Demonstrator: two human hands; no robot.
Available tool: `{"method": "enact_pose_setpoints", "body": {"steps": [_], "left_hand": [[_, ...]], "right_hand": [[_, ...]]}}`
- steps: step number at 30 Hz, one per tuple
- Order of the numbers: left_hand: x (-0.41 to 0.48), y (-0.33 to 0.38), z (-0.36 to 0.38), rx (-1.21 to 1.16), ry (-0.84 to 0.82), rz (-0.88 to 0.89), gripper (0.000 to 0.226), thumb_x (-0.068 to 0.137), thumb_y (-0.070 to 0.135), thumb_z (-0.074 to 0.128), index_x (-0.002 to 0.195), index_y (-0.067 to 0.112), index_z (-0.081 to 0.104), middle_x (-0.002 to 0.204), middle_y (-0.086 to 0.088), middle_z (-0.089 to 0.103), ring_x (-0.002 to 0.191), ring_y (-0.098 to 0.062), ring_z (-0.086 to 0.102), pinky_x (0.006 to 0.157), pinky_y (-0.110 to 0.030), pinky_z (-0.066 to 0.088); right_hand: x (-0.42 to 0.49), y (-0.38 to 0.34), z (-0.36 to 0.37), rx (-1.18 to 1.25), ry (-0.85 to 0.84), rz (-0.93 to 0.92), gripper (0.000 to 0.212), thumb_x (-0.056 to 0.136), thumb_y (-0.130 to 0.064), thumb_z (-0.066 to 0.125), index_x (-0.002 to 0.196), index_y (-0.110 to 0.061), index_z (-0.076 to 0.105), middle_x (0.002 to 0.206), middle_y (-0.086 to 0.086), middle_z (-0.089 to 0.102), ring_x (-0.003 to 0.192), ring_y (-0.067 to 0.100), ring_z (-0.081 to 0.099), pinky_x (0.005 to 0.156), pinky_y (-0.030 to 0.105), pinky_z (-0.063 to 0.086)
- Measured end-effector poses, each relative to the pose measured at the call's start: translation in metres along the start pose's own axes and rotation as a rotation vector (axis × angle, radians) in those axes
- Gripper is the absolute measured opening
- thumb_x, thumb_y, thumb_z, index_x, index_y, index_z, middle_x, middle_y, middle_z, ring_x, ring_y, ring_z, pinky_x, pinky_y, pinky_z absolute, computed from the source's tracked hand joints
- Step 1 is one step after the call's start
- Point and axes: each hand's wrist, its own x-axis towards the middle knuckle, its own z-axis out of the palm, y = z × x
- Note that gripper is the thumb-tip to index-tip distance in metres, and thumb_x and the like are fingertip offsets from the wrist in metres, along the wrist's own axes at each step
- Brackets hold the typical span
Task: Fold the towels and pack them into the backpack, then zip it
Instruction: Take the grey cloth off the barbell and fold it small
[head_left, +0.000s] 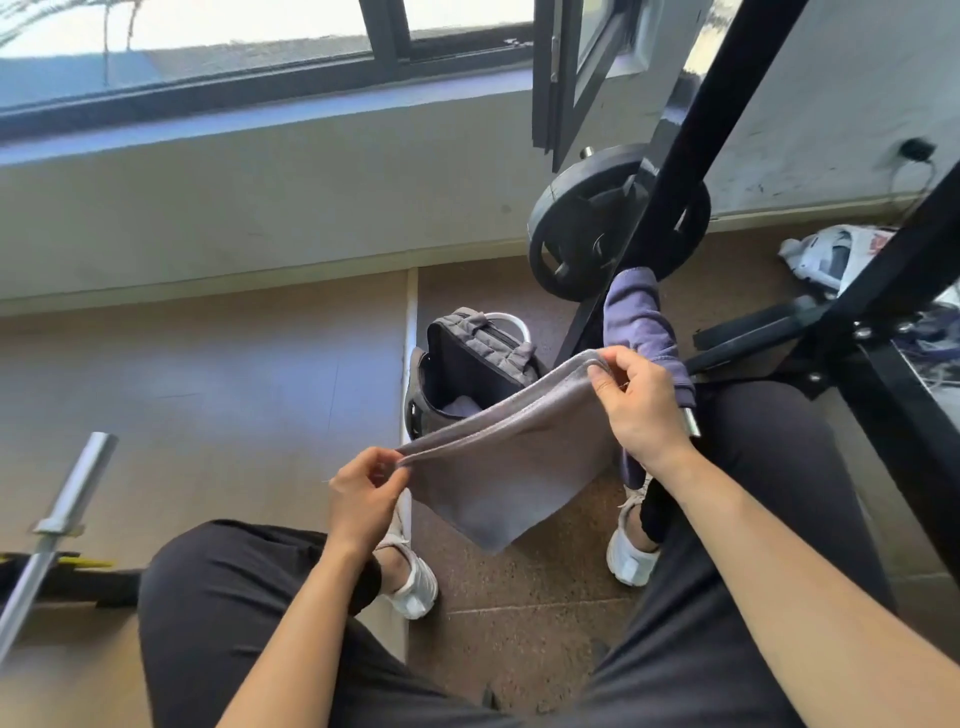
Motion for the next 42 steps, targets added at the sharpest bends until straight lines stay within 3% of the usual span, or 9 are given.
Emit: {"method": "enact_pose_setpoints", "body": {"steps": [8, 12, 16, 19, 24, 28, 35, 38, 42], "left_hand": [[0.001, 0.008, -0.014, -0.124, 0.257, -0.046, 0.033, 0.084, 0.009, 0.079, 0.066, 0.02, 0.054, 0.062, 0.003, 0.058, 0.058, -0.012, 0.053, 0.06, -0.028, 0.041], [0.002, 0.005, -0.021, -0.187, 0.295, -0.043, 0.025, 0.082, 0.011, 0.082, 0.099, 0.022, 0.068, 0.076, 0.0, 0.069, 0.069, -0.016, 0.065, 0.072, -0.03, 0.051], [0.002, 0.005, -0.024, -0.177, 0.351, 0.051, 0.014, 0.087, 0.013, 0.078, 0.1, 0.019, 0.076, 0.09, -0.002, 0.075, 0.083, -0.021, 0.071, 0.082, -0.034, 0.057], [0.0, 0.011, -0.023, -0.253, 0.486, 0.068, 0.009, 0.092, 0.019, 0.074, 0.097, 0.018, 0.067, 0.09, -0.003, 0.069, 0.08, -0.021, 0.064, 0.075, -0.024, 0.051], [0.006, 0.001, -0.022, -0.16, 0.361, -0.076, 0.022, 0.093, 0.031, 0.072, 0.083, 0.015, 0.062, 0.07, 0.004, 0.062, 0.069, -0.022, 0.058, 0.066, -0.034, 0.044], [0.001, 0.013, -0.02, -0.174, 0.399, -0.046, 0.018, 0.095, 0.028, 0.07, 0.088, 0.014, 0.061, 0.072, 0.009, 0.06, 0.066, -0.006, 0.055, 0.06, -0.015, 0.039], [0.004, 0.007, -0.018, -0.185, 0.369, -0.089, 0.028, 0.093, 0.034, 0.071, 0.082, 0.01, 0.062, 0.069, 0.004, 0.058, 0.065, -0.014, 0.052, 0.06, -0.028, 0.041], [0.003, 0.011, -0.015, -0.29, 0.315, -0.122, 0.029, 0.092, 0.03, 0.073, 0.075, 0.012, 0.059, 0.065, 0.005, 0.056, 0.061, -0.013, 0.049, 0.06, -0.028, 0.042], [-0.009, 0.029, -0.007, -0.518, 0.078, -0.098, 0.033, 0.094, 0.014, 0.069, 0.067, 0.015, 0.051, 0.052, 0.016, 0.049, 0.05, -0.001, 0.043, 0.05, -0.016, 0.038]], "right_hand": [[-0.002, 0.003, 0.007, 0.045, 0.025, 0.059, 0.008, 0.1, -0.014, 0.058, 0.103, -0.015, 0.065, 0.091, 0.002, 0.067, 0.087, 0.018, 0.062, 0.081, 0.031, 0.051], [-0.003, 0.006, 0.01, -0.012, 0.008, 0.052, 0.01, 0.101, -0.015, 0.057, 0.105, -0.011, 0.066, 0.094, 0.006, 0.069, 0.091, 0.024, 0.064, 0.083, 0.039, 0.054], [-0.005, 0.0, 0.01, 0.029, 0.043, 0.028, 0.009, 0.101, -0.014, 0.057, 0.103, -0.012, 0.065, 0.091, 0.003, 0.069, 0.086, 0.02, 0.064, 0.078, 0.033, 0.052], [-0.006, 0.004, 0.013, 0.051, -0.13, 0.127, 0.011, 0.099, -0.012, 0.059, 0.093, -0.017, 0.066, 0.078, 0.004, 0.069, 0.074, 0.016, 0.063, 0.072, 0.031, 0.05], [-0.005, 0.008, 0.018, -0.12, -0.255, 0.233, 0.012, 0.098, -0.013, 0.059, 0.087, -0.016, 0.061, 0.066, 0.001, 0.06, 0.063, 0.012, 0.05, 0.06, 0.019, 0.038], [-0.003, 0.01, 0.018, -0.049, -0.229, 0.276, 0.011, 0.1, -0.011, 0.056, 0.09, -0.014, 0.06, 0.066, -0.001, 0.059, 0.06, 0.013, 0.05, 0.06, 0.026, 0.041], [-0.009, 0.005, 0.02, -0.086, -0.221, 0.282, 0.008, 0.099, -0.015, 0.059, 0.095, -0.013, 0.065, 0.081, 0.005, 0.067, 0.075, 0.018, 0.061, 0.066, 0.032, 0.055], [-0.015, -0.004, 0.021, 0.083, -0.234, 0.357, 0.007, 0.098, -0.012, 0.061, 0.098, -0.007, 0.066, 0.085, 0.008, 0.066, 0.076, 0.013, 0.062, 0.05, 0.017, 0.053], [-0.025, -0.018, 0.026, 0.369, -0.308, 0.453, 0.011, 0.098, -0.007, 0.062, 0.099, 0.003, 0.064, 0.08, 0.012, 0.063, 0.074, 0.022, 0.063, 0.055, 0.028, 0.06]]}}
